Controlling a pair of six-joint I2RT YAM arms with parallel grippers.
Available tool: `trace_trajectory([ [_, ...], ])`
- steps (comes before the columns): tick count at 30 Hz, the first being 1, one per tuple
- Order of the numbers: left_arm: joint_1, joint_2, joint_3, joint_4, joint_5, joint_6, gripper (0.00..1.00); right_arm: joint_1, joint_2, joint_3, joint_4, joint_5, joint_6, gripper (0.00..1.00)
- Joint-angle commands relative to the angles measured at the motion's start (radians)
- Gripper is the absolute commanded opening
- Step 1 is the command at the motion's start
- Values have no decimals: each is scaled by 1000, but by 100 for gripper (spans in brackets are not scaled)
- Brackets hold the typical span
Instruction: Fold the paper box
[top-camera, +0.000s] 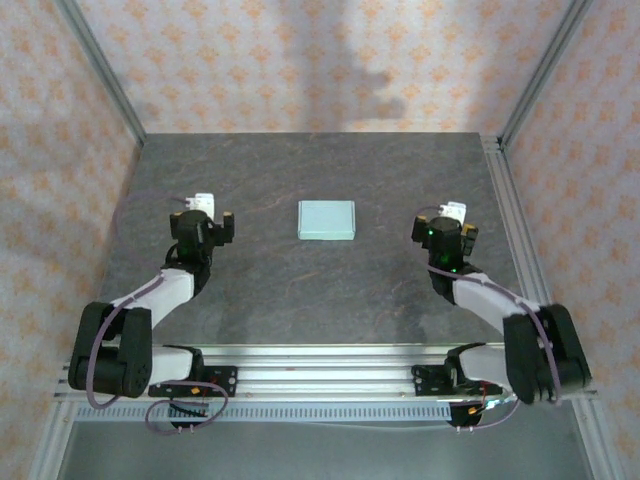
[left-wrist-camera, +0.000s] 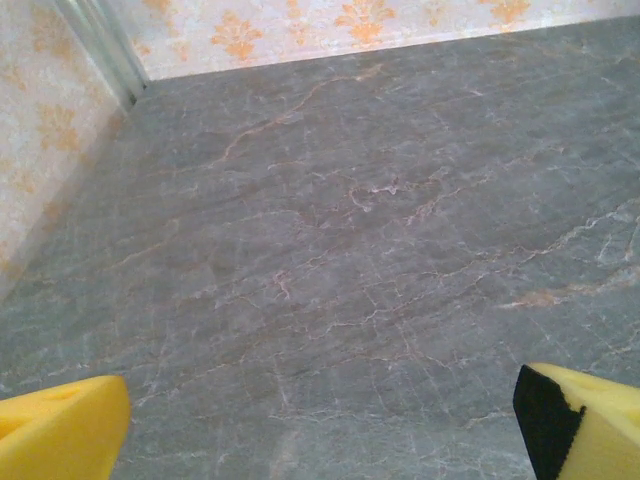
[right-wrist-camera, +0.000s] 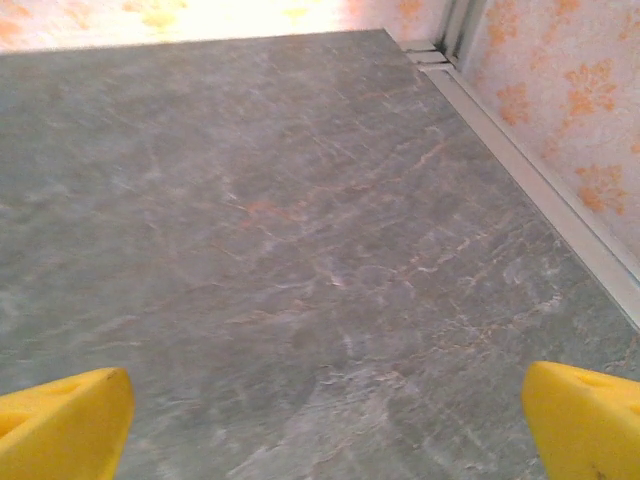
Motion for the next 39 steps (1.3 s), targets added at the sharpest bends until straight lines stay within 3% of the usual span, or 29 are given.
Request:
trace_trajectory([
  [1,8,-7,0,88,38,-73,100,-32,112,-49,323,27,-81,99],
  [5,11,1,20,61,37,-71,100,-86,226,-80,500,-38,-45,100],
  [7,13,-3,23,42,20,-38,100,-142,213,-84,457,-142,2,100],
  [10,40,-16,21,22,15,-38,100,-199,292,-138,651,-219,45,100],
  [12,43,-23,16,22,18,-47,100,-217,250,-132,572,-252,60,100],
  [22,42,-51,-49,46,42,-113,100,-222,269,-86,514,-255,62,100],
  [31,11,160,-101,315,57,-89,100,-222,266,-78,498,-254,62,99],
  [39,2,213,-69,297,-5,-108,100,-219,270,-72,487,-248,62,99],
])
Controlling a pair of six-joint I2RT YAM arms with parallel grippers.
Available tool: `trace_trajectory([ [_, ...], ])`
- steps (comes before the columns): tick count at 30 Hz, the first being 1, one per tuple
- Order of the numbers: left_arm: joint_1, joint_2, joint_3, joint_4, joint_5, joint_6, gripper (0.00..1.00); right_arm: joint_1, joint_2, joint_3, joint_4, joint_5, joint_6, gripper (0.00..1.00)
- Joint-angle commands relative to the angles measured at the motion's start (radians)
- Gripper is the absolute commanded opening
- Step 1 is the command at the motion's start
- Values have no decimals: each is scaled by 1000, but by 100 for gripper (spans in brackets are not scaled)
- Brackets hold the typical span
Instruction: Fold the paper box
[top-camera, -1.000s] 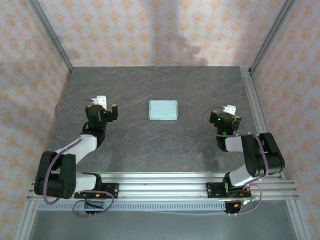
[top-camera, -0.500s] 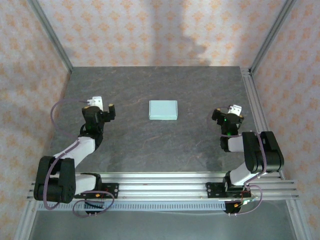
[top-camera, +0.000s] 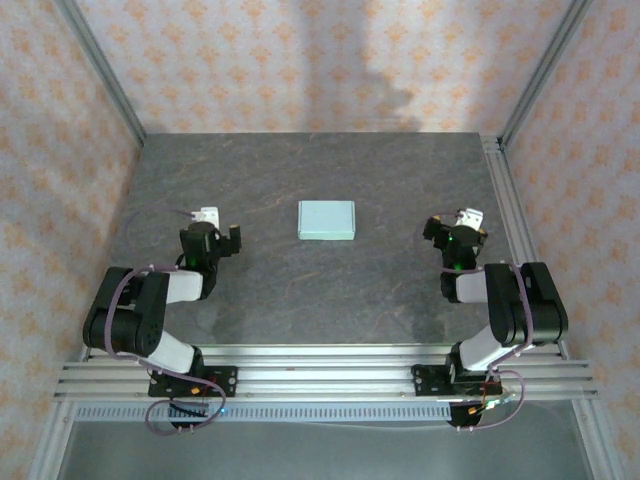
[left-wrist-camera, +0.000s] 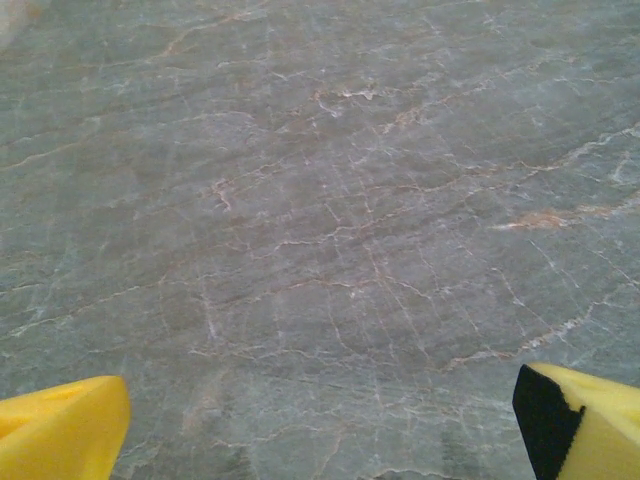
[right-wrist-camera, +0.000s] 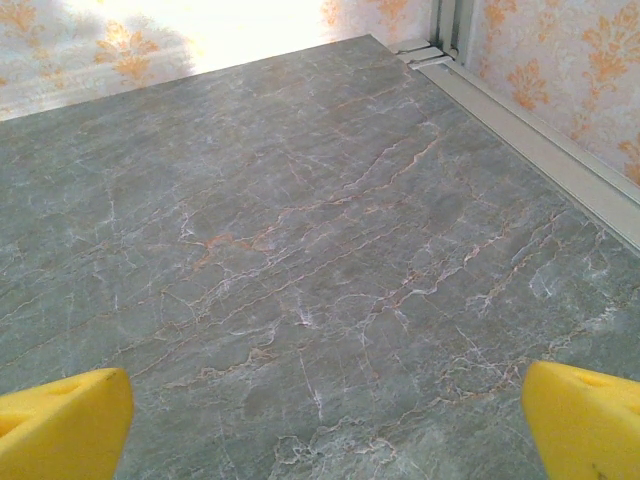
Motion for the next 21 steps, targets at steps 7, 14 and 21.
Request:
trace_trajectory([
  [7,-1,-9,18,62,-39,-13,100,-3,7,28,-14,0,15,99],
  [14,-1,-9,19,62,-41,-12,100,-3,8,28,-14,0,15,99],
  [21,2,-10,19,59,-34,-15,100,-2,8,28,-14,0,15,99],
])
